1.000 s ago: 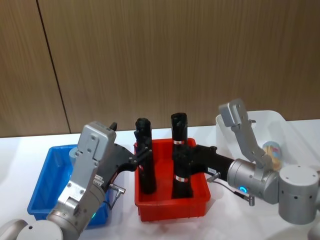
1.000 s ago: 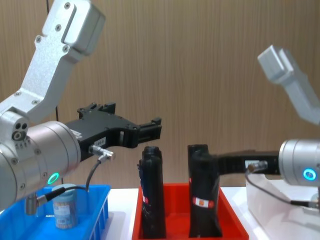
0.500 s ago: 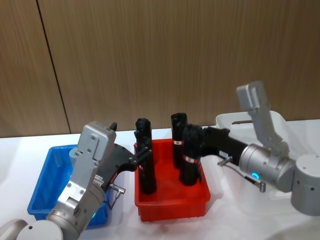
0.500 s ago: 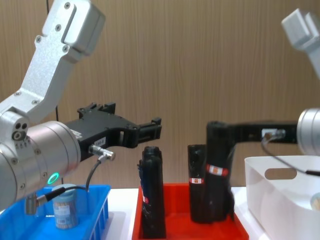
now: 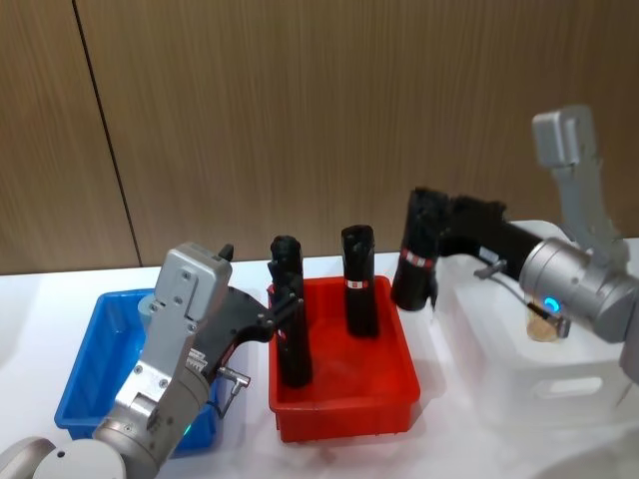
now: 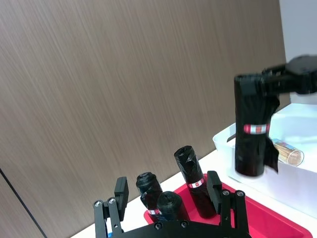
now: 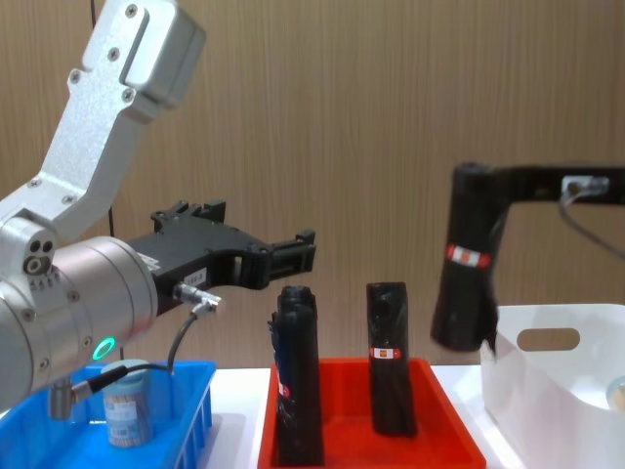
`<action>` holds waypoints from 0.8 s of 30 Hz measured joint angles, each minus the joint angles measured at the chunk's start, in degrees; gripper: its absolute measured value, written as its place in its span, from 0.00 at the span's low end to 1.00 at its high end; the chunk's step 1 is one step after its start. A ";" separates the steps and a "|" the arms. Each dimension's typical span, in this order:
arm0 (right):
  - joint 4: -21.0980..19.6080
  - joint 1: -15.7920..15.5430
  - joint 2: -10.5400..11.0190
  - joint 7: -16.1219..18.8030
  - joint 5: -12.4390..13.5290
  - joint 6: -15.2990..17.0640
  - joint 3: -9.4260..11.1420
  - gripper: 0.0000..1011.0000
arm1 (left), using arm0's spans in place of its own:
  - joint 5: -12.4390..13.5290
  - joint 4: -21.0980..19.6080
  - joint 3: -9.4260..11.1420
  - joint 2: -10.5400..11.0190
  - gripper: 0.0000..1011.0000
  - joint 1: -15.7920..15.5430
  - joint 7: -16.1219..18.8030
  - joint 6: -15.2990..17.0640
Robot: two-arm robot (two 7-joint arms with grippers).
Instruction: Pick the cotton swabs from the blue box and place them into the white box.
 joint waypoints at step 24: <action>7.53 4.87 2.45 -6.23 -2.17 -5.23 4.29 0.34 | 0.00 0.00 0.00 0.00 0.99 0.00 0.00 0.00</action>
